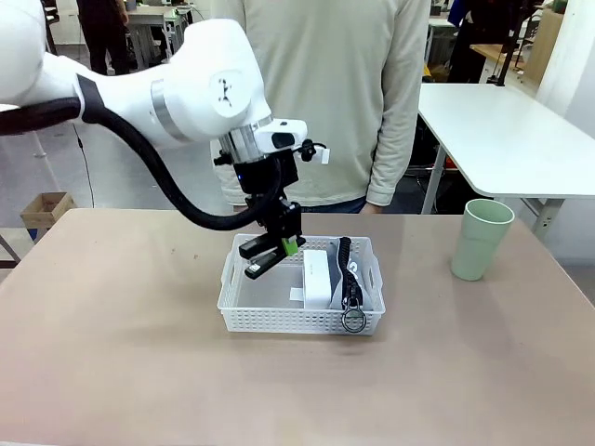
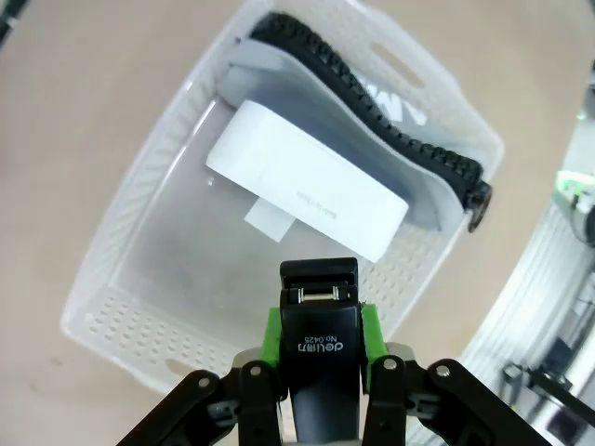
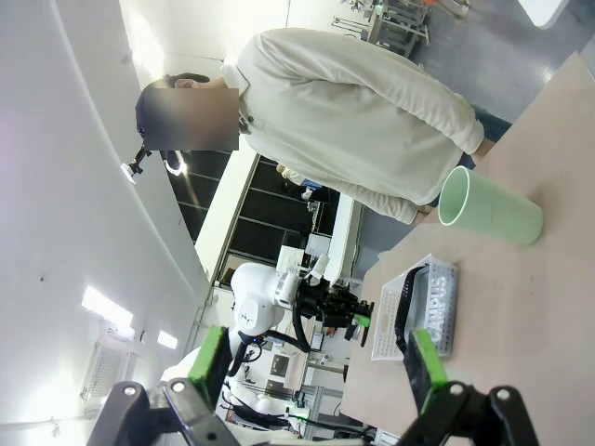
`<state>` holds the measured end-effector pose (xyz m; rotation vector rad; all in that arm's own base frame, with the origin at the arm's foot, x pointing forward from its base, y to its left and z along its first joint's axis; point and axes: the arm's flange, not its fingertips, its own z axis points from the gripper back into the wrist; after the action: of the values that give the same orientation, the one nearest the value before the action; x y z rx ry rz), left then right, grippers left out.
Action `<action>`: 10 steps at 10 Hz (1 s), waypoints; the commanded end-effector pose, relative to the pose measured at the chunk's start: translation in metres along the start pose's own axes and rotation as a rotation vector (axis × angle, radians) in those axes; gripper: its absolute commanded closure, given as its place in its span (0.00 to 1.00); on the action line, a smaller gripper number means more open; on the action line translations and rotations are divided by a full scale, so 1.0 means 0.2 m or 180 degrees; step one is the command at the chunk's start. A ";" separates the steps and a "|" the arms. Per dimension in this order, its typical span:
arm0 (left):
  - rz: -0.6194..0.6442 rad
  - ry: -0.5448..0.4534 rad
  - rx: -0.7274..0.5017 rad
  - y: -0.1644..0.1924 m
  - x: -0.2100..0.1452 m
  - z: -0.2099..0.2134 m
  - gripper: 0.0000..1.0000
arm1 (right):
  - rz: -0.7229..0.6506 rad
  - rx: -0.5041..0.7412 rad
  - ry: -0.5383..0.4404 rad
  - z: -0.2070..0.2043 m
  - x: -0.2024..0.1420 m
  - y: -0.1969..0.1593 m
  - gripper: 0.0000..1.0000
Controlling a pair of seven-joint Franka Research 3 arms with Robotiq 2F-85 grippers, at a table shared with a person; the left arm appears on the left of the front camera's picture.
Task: Efficiently arrange items inside the basket to fit them all.
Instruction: Pick up the Stapler and place it inside the Organizing basket.
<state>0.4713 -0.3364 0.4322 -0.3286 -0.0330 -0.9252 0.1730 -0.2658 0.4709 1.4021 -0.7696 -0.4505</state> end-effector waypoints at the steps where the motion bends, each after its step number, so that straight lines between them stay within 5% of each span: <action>1: -0.0020 0.0066 -0.0085 0.02 0.03 0.05 0.63 | 0.0076 0.0054 -0.0023 0.00 0.01 0.00 0.00; 8: 0.0002 -0.0167 0.0183 0.05 0.04 -0.16 0.63 | 0.0076 0.0054 -0.0023 0.00 0.01 0.00 0.00; 10: 0.0188 0.0052 0.0155 0.10 0.05 -0.28 0.63 | 0.0076 0.0054 -0.0023 0.00 0.01 0.00 0.00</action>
<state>0.4881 -0.3468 0.3807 -0.3069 -0.0527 -0.9101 0.1731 -0.2658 0.4709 1.4021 -0.7695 -0.4504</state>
